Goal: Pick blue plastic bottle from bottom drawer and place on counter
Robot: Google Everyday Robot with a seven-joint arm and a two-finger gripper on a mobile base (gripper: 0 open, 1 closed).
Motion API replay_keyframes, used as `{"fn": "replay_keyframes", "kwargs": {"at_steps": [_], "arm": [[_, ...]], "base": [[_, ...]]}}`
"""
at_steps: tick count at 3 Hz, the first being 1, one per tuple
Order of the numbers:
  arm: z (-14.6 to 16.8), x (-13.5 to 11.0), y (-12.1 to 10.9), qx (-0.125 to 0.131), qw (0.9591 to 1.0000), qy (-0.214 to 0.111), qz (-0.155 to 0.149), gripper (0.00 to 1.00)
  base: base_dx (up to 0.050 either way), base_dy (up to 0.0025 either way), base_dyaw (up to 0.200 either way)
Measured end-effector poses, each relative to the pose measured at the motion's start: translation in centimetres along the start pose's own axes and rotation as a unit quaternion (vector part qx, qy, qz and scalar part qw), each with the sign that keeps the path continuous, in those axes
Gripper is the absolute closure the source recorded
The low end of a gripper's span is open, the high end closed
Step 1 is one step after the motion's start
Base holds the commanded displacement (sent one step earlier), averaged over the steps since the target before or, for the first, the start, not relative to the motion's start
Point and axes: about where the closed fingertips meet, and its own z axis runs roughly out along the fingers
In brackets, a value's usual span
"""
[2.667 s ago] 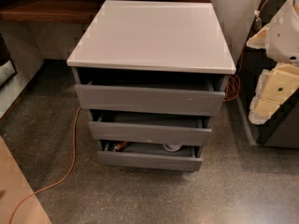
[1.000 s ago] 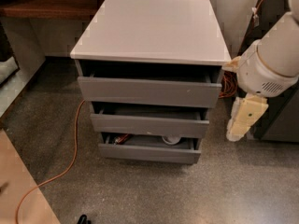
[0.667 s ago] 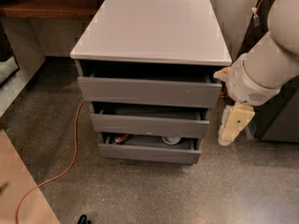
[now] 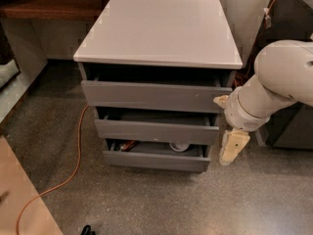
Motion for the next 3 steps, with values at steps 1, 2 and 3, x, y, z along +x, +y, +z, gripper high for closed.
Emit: {"fn": "replay_keyframes", "kwargs": {"at_steps": [1,2,3], "arm": [[0.4,0.0,0.0,-0.004,1.0000,-0.007,0.003,0.00],[2.1,0.0,-0.1,-0.021,0.9991,-0.034,0.016,0.00],[6.1,-2.0,0.2,-0.035,0.9971,-0.059,0.034,0.00]], "base": [[0.000,0.00000,0.000],[0.000,0.00000,0.000],[0.000,0.00000,0.000]]}}
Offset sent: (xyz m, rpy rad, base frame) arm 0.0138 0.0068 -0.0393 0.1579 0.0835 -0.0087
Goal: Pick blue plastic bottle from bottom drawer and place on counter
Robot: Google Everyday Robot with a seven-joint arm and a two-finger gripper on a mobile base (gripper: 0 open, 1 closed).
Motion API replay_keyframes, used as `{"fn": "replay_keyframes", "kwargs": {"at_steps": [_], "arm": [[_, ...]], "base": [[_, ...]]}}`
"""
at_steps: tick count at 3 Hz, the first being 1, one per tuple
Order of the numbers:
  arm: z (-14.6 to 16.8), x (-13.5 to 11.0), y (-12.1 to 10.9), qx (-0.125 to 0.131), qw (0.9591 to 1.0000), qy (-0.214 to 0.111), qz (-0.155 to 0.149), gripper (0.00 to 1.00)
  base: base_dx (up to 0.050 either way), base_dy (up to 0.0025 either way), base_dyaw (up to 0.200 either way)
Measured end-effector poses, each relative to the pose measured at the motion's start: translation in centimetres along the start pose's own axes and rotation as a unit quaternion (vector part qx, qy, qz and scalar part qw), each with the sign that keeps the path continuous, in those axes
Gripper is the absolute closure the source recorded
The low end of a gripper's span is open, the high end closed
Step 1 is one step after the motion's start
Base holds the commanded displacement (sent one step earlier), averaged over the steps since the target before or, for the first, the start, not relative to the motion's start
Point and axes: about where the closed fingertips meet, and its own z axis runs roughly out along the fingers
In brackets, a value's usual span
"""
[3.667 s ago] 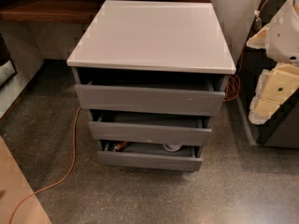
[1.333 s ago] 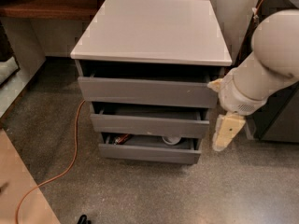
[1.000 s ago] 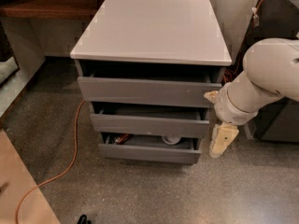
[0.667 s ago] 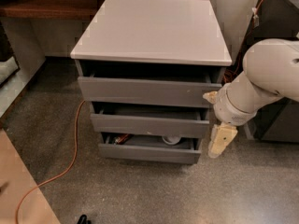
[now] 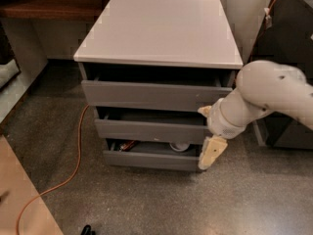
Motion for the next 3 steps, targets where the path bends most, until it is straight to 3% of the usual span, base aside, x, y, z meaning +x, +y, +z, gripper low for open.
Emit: {"fn": "replay_keyframes", "kwargs": {"at_steps": [1,3], "arm": [[6.9,-3.5,-1.4,0.007,0.9990,-0.033,0.029,0.00],[14.3,-5.9,-2.3,-0.010,0.9968,-0.061,0.051,0.00]], "base": [[0.000,0.00000,0.000],[0.000,0.00000,0.000]]}}
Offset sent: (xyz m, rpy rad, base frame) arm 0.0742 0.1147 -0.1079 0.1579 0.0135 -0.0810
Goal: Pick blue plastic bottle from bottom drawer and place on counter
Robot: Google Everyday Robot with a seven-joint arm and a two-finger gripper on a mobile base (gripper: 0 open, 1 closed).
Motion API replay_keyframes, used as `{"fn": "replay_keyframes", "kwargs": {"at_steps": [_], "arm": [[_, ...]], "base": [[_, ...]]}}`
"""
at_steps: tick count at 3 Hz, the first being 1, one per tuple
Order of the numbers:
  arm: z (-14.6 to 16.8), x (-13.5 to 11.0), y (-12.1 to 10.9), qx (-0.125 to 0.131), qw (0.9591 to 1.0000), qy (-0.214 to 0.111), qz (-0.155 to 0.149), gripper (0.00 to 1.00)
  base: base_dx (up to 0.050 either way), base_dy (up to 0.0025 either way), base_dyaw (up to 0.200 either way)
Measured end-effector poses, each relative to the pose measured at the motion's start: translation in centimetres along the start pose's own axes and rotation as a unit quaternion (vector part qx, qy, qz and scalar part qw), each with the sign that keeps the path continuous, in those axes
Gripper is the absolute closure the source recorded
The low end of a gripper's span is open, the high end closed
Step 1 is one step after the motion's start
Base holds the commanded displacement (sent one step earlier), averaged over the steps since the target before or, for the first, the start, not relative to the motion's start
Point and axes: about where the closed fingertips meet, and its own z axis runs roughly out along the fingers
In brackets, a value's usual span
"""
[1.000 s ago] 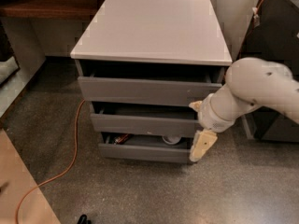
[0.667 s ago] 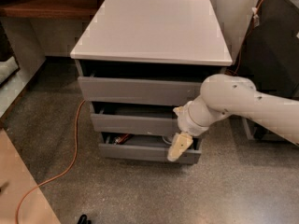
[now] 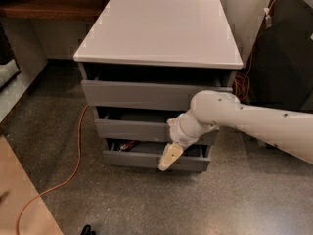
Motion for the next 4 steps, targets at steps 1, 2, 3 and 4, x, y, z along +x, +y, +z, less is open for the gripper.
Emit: {"fn": "replay_keyframes", "kwargs": {"at_steps": [1,2,3,4], "arm": [[3.2,0.8,0.2,-0.009,0.9999,-0.008,0.012,0.00],[6.0,1.8,0.5,-0.017,0.9996,-0.015,0.017,0.00],[9.1,2.8,1.1,-0.028,0.9990,-0.031,0.012,0.00],[9.3,2.9,1.0,-0.028,0.9991,-0.030,0.015,0.00]], "base": [[0.000,0.00000,0.000],[0.000,0.00000,0.000],[0.000,0.00000,0.000],[0.000,0.00000,0.000]]}}
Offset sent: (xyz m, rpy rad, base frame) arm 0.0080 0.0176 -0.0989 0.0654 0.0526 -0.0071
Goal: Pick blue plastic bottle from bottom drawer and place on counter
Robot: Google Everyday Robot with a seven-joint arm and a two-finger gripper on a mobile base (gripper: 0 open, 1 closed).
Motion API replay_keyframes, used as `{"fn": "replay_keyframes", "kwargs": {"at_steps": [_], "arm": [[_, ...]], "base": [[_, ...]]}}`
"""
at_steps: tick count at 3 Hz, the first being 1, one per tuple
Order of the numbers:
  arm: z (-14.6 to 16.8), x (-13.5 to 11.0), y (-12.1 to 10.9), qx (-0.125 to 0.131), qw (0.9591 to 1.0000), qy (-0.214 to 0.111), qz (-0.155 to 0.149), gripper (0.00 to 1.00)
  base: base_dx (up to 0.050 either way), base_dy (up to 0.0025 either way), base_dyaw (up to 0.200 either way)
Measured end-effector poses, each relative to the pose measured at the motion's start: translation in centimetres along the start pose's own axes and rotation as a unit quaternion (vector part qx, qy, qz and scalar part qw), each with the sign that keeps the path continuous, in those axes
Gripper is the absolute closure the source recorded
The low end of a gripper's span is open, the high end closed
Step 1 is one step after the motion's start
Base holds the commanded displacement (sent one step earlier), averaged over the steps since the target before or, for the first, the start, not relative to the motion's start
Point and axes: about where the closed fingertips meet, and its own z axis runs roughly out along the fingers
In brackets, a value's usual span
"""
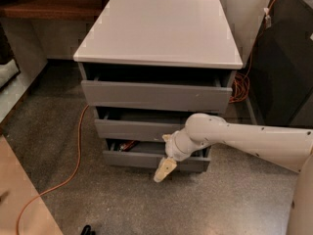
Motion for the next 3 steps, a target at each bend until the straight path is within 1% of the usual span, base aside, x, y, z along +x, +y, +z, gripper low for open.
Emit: {"fn": "replay_keyframes", "kwargs": {"at_steps": [1,3], "arm": [[1.1,0.8,-0.6,0.006,0.9999,0.005,0.011,0.00],[5.5,6.2,-2.0,0.026,0.9996,0.005,0.014,0.00]], "base": [[0.000,0.00000,0.000],[0.000,0.00000,0.000]]}}
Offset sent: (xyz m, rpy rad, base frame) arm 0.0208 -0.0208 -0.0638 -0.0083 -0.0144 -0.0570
